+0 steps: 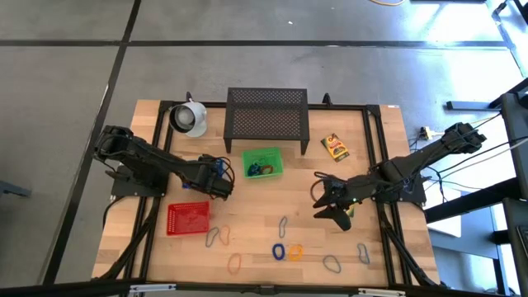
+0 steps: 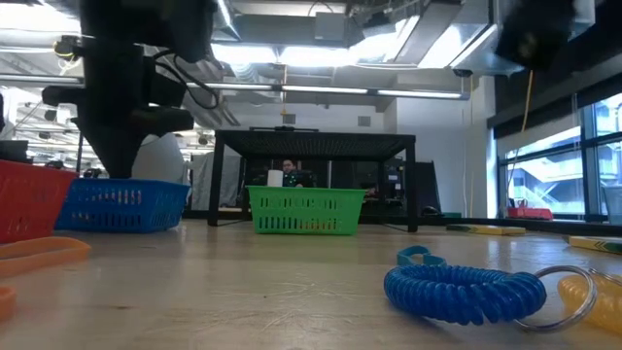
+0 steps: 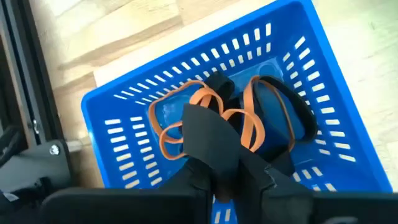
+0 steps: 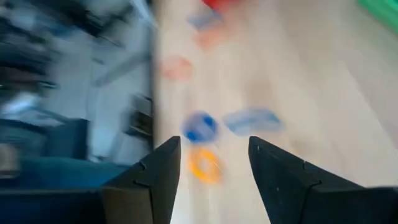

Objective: Pick & Place Office Desk Supplies
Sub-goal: Put the black rubber band into the blue bin, then put the bottom yellow box of crayon into the red bin

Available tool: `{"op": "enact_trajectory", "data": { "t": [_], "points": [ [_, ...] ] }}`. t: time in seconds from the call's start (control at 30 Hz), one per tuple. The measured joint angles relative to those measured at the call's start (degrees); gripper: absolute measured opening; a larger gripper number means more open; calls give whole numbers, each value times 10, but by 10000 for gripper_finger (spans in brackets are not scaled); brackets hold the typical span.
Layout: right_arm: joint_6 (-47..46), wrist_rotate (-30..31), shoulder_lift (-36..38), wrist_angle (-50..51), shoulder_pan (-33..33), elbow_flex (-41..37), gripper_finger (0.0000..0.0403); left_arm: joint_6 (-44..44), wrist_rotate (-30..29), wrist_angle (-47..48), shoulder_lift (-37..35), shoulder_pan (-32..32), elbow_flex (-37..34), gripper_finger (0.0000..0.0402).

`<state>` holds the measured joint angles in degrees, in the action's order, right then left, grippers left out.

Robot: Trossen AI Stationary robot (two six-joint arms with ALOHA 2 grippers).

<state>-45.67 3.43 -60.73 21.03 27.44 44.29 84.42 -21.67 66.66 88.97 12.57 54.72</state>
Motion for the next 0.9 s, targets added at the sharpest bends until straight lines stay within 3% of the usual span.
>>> {"op": "enact_trajectory", "data": {
  "t": [0.2, 0.5, 0.73, 0.9],
  "points": [
    [-108, 0, 0, 207, 2, 0, 192, -12, 12, 15, 0, -7, 0, 86],
    [-156, -8, 0, 357, 3, 0, 192, -55, 60, 27, -26, -7, 0, 153],
    [-165, -9, 0, 461, -50, 0, 192, -71, 74, 23, -96, -6, 0, 159],
    [-105, -13, 0, 482, -104, 0, 192, -52, 54, 3, -151, 4, 1, 149]
  ]
}}
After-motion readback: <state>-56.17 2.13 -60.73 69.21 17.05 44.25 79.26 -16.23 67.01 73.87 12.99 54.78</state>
